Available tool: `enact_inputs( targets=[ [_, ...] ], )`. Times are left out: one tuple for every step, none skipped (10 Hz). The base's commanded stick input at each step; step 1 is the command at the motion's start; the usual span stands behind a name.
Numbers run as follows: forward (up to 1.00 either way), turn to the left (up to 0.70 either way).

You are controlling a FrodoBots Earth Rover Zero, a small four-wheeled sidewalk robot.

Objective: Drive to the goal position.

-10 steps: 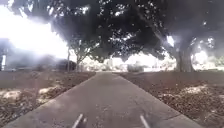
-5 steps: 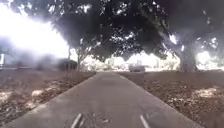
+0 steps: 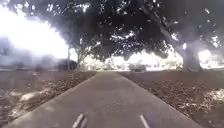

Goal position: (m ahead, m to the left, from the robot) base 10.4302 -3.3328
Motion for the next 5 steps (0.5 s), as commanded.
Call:
enact_inputs(
  targets=[
    [0.7,0.0],
    [0.7,0.0],
    [0.7,0.0],
    [0.7,0.0],
    [0.7,0.0]
  ],
)
